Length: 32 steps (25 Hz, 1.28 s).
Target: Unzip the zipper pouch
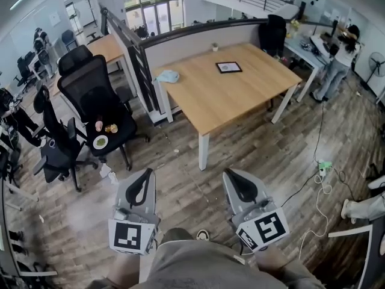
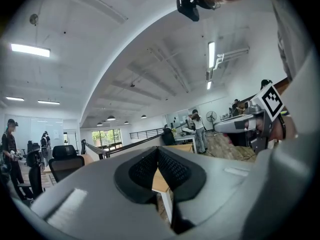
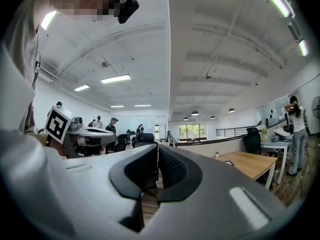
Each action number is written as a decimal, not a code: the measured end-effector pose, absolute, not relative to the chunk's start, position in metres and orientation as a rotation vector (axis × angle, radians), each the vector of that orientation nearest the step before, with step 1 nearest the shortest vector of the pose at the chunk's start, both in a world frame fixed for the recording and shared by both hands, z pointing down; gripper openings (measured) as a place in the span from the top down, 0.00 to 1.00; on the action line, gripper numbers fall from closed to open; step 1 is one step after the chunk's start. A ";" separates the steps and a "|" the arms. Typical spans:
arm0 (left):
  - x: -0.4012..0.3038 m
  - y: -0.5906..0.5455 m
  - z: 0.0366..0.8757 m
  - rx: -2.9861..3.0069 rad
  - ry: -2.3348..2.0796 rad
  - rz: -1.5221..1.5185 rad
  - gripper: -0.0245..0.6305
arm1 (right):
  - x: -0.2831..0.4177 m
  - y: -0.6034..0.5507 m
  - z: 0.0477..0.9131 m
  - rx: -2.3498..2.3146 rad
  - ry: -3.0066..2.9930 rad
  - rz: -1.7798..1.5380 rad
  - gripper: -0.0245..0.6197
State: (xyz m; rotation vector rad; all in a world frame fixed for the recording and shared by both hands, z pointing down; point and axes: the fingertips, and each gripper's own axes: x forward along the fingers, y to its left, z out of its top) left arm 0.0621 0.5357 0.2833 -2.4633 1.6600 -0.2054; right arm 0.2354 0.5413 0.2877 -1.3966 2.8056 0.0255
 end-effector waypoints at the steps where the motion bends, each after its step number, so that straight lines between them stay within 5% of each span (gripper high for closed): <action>1: 0.064 0.537 0.285 -2.465 1.658 -0.201 0.96 | 0.237 0.541 0.288 -1.394 2.804 0.020 0.94; 3: 0.064 0.539 0.286 -2.465 1.674 -0.189 0.95 | 0.243 0.541 0.286 -1.394 2.762 -0.006 0.94; 5: 0.061 0.538 0.286 -2.452 1.714 -0.168 0.78 | 0.252 0.539 0.281 -1.411 2.692 -0.022 0.67; 8: 0.055 0.534 0.285 -2.438 1.748 -0.146 0.57 | 0.262 0.532 0.276 -1.469 2.637 0.014 0.57; 32: -0.016 0.350 0.318 -2.484 1.763 -0.254 0.56 | 0.186 0.343 0.313 -1.485 2.774 -0.057 0.58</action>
